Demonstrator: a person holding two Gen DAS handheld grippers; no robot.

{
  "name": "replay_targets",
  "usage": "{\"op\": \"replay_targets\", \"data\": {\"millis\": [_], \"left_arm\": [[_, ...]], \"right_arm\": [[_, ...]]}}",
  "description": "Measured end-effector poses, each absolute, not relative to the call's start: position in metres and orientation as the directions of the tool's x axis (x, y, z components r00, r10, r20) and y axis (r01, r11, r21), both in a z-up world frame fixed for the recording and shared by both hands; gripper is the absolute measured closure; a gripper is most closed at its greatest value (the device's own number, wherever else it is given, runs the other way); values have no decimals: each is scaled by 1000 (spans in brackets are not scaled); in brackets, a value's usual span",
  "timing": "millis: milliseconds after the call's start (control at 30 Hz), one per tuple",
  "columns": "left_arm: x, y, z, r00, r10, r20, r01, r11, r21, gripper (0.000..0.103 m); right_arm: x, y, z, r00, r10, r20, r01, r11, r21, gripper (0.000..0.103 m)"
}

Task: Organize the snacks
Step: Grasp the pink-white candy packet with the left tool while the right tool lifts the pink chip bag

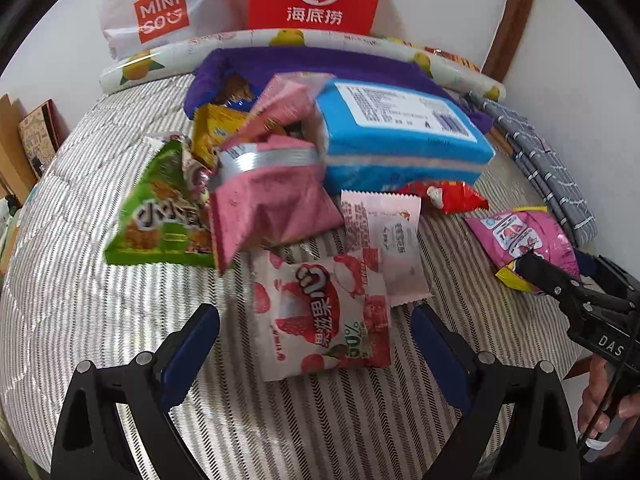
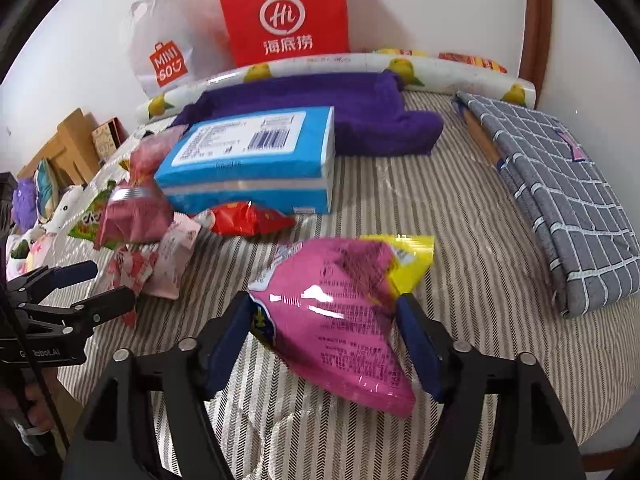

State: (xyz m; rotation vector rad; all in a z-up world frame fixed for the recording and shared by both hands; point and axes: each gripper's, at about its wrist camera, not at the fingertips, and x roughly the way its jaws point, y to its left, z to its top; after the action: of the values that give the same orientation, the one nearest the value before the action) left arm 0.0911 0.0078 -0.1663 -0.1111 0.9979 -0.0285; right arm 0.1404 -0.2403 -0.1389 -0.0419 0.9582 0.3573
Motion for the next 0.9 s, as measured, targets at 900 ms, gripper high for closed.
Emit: {"op": "replay_targets", "data": {"millis": [900], "left_arm": [[78,10,-145,577,-104,-810,19,993,-114,45]], "right_arm": [[138,-245,-117,539,287,-792,-255,952,171,28]]}}
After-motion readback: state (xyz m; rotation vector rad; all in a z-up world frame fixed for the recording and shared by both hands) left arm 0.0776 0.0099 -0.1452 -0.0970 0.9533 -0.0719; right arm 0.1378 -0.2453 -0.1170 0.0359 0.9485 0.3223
